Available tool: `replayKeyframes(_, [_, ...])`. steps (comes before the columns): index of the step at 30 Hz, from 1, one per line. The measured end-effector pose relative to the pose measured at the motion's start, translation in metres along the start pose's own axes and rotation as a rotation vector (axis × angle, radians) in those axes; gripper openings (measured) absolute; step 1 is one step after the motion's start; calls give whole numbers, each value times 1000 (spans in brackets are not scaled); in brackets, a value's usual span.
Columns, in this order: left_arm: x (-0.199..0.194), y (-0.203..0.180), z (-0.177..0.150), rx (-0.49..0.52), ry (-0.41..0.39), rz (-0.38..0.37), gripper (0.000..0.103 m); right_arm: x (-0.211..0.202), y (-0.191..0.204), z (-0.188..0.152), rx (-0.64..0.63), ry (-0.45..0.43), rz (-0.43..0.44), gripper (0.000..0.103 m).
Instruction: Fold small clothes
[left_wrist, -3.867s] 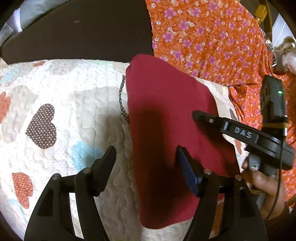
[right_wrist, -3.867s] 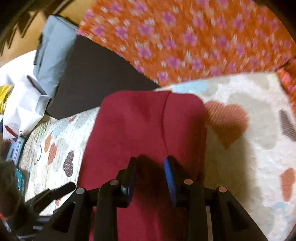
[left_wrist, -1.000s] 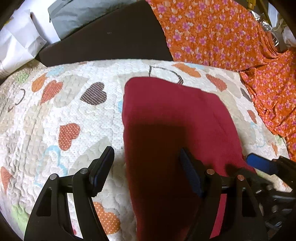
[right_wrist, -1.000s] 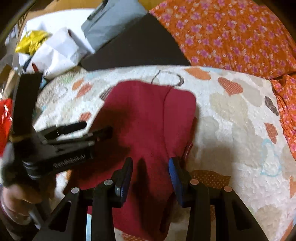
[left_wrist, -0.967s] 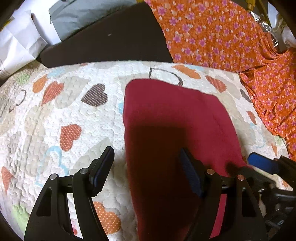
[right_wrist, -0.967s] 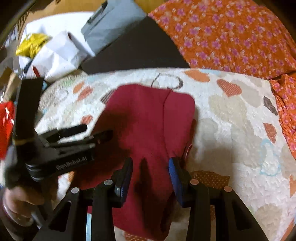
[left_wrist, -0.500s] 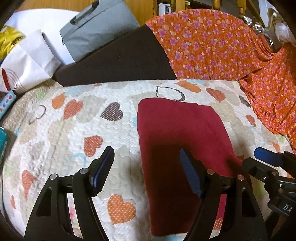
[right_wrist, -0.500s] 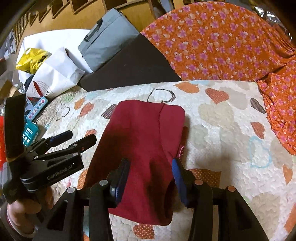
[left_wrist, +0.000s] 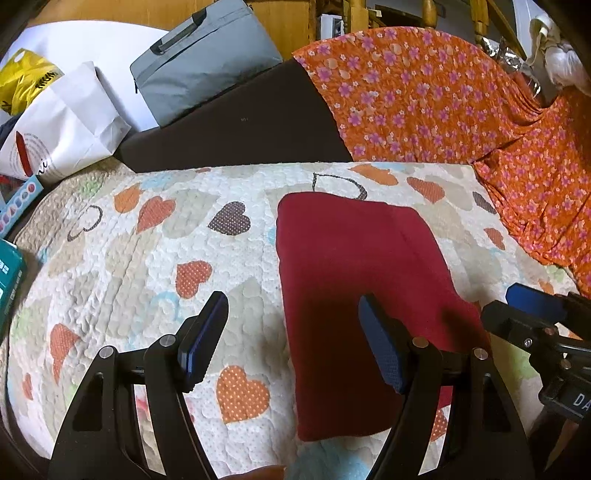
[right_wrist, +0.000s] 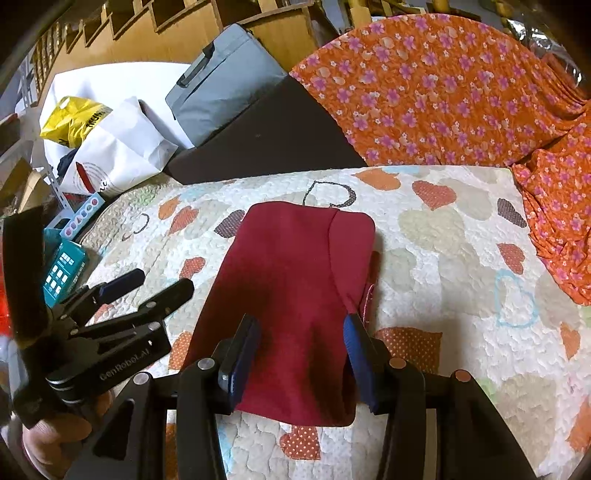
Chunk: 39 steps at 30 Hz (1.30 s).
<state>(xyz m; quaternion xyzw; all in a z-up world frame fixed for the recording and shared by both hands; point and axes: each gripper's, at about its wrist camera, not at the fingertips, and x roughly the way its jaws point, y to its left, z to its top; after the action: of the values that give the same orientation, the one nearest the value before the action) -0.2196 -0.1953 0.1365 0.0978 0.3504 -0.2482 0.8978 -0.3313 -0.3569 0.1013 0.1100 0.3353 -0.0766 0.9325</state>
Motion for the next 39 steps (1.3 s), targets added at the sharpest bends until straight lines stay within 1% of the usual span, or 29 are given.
replayKeyframes(6, [-2, -1, -1, 3, -12, -10, 74, -1, 2, -2, 0, 5, -3, 47])
replayKeyframes(39, [7, -4, -3, 9, 18, -28, 74, 10, -1, -5, 29, 48, 12, 48])
